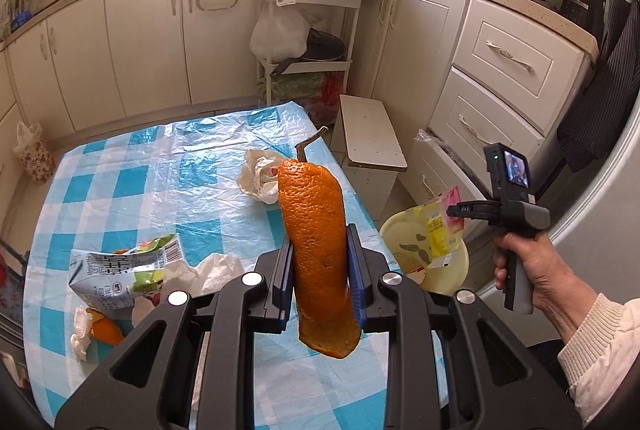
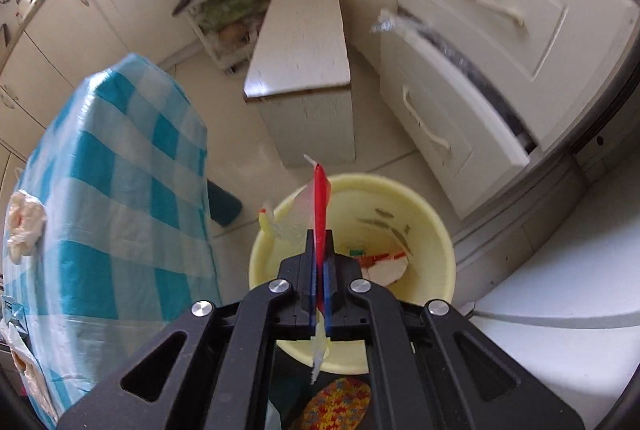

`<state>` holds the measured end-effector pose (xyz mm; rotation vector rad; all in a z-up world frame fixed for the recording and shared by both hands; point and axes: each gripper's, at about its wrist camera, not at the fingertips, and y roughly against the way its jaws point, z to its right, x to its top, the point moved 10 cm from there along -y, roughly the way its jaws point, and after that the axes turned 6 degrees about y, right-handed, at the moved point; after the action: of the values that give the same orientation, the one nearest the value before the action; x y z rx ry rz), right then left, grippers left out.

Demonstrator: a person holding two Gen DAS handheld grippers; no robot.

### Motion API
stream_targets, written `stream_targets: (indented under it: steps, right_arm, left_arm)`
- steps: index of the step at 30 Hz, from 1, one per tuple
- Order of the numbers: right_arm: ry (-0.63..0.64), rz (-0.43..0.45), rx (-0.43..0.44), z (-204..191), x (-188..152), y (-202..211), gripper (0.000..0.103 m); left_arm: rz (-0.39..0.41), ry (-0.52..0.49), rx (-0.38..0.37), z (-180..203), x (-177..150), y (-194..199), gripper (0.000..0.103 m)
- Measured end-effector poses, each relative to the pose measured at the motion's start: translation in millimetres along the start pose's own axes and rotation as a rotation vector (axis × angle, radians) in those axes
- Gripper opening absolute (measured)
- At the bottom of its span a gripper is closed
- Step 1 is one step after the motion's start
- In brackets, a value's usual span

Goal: Collect trash

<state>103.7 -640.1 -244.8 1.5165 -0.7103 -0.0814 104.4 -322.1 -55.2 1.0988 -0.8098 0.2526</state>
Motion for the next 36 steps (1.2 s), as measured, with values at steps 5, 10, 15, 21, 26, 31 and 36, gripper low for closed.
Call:
stream_targets:
  steps: [5, 10, 15, 21, 26, 31, 36]
  right_arm:
    - [-0.032, -0.069, -0.008, 10, -11, -10, 0.052]
    - [-0.123, 0.038, 0.053, 11, 7, 27, 0.057]
    - [-0.105, 0.341, 0.134, -19, 46, 117, 0.073]
    - [-0.047, 0.653, 0.104, -31, 63, 202, 0.082]
    - [-0.058, 0.682, 0.062, -16, 68, 206, 0.082]
    - [-0.095, 0.685, 0.064, 4, 72, 207, 0.082]
    - [-0.120, 0.653, 0.038, 32, 68, 210, 0.082]
  left_arm:
    - [-0.027, -0.005, -0.030, 19, -2, -13, 0.022]
    - [-0.078, -0.004, -0.088, 43, -7, -31, 0.022]
    - [-0.181, 0.023, -0.164, 76, -18, -67, 0.022]
    - [-0.280, 0.054, -0.212, 120, -32, -122, 0.022]
    - [-0.355, 0.092, -0.237, 161, -37, -171, 0.022]
    - [-0.367, 0.097, -0.224, 173, -31, -191, 0.022]
    - [-0.291, 0.021, -0.170, 143, -24, -169, 0.023]
